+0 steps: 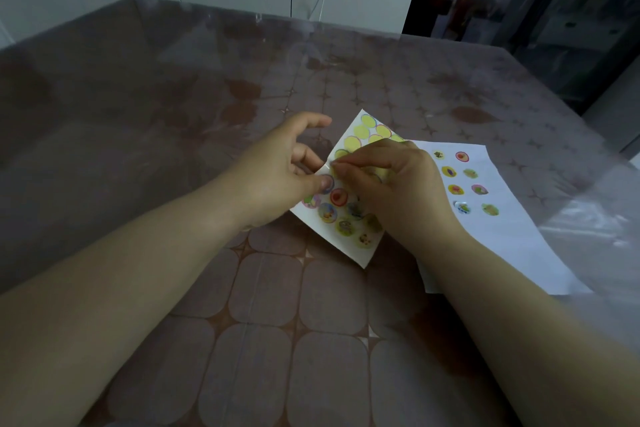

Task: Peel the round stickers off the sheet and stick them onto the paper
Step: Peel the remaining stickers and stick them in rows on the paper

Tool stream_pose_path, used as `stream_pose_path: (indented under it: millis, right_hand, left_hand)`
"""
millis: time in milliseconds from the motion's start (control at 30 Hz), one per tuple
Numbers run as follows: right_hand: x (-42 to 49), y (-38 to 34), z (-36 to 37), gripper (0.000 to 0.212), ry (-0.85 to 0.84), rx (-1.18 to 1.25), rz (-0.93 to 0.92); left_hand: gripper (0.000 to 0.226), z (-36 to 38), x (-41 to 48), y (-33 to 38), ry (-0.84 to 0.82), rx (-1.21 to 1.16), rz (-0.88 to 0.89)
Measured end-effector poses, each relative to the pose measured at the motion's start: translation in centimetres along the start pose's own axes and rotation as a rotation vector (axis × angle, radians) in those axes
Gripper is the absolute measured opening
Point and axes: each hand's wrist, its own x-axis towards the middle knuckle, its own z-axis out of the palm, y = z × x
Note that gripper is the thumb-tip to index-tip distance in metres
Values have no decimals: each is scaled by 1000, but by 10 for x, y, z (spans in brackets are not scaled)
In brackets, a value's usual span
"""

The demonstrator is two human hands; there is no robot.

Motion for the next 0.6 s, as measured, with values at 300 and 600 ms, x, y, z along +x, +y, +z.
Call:
stream_pose_path:
  millis: [300,600]
  right_hand:
    - [0,-6,-10,11,-132,208,161]
    - [-4,-5,-8,14,-101,18,-66]
  left_hand:
    - [74,-1,-2,1,-90,192,41]
    - [31,0,-1,2,-56,86,36]
